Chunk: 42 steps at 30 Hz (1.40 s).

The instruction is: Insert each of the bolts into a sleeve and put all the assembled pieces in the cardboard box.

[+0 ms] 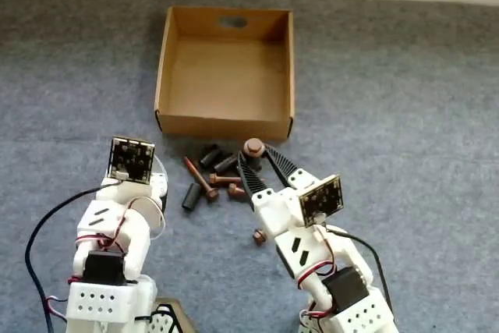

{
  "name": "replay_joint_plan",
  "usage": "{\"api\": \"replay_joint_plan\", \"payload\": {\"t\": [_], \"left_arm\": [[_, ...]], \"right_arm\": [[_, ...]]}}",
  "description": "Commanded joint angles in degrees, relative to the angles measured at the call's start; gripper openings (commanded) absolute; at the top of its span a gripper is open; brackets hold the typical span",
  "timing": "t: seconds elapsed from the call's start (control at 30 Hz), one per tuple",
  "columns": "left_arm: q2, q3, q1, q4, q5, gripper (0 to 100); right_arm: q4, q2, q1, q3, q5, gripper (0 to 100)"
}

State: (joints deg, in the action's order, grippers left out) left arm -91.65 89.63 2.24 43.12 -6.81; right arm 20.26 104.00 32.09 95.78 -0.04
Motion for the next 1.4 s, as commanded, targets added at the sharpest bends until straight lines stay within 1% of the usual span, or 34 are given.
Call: {"api": "replay_joint_plan", "payload": {"t": [0.0, 0.17, 0.27, 0.33, 0.43, 0.5, 0.57, 0.67, 0.8, 0.97, 1.07, 1.17, 1.27, 1.37], "left_arm": [[-0.5, 1.8, 0.8, -0.4, -0.8, 1], [0.0, 2.3, -0.3, -1.1, -0.5, 1], [0.0, 2.2, -0.4, -1.1, -0.5, 1], [0.0, 2.0, -0.4, -1.1, -0.5, 1], [0.0, 1.6, -0.4, -1.1, -0.5, 1], [0.0, 0.7, -0.4, -0.8, -0.5, 1], [0.0, -0.6, -0.4, 1.1, -0.5, 1], [0.0, -1.5, -0.4, 2.5, -0.5, 1], [0.0, -1.1, -0.4, 2.5, -0.5, 1], [1.6, -1.6, -0.4, 2.9, -0.4, 1], [8.7, -5.3, -0.4, 2.8, -0.4, 1], [20.6, -9.6, -0.4, 2.0, -0.5, 1], [34.6, -13.5, -0.4, -2.4, -0.5, 1], [47.2, -17.6, -0.3, -5.7, -0.5, 1]], "right_arm": [[3.1, 0.8, -0.8, 3.7, -0.4, 0.6], [6.4, 0.3, -8.0, -3.6, -0.4, 0.6], [11.0, 0.2, -11.0, -10.6, -0.3, 0.6], [13.6, 0.2, -11.4, -15.2, 1.0, 0.6], [15.6, 0.1, -11.4, -21.6, 5.7, 0.6], [16.0, 0.1, -11.4, -25.2, 6.2, 0.6], [17.1, -1.6, -11.4, -29.0, 6.2, 0.6], [19.2, -10.0, -11.4, -35.9, 6.2, 0.6], [21.2, -27.2, -11.3, -47.1, 5.9, 0.6], [21.2, -47.8, -12.1, -59.0, -0.4, 0.6], [21.2, -58.1, -12.1, -64.5, -2.1, 0.6], [21.2, -67.3, -12.2, -69.2, -2.1, 0.6], [21.5, -75.6, -12.2, -74.3, -2.2, 0.6], [25.3, -84.2, -12.2, -81.9, -2.3, 0.6]]}}
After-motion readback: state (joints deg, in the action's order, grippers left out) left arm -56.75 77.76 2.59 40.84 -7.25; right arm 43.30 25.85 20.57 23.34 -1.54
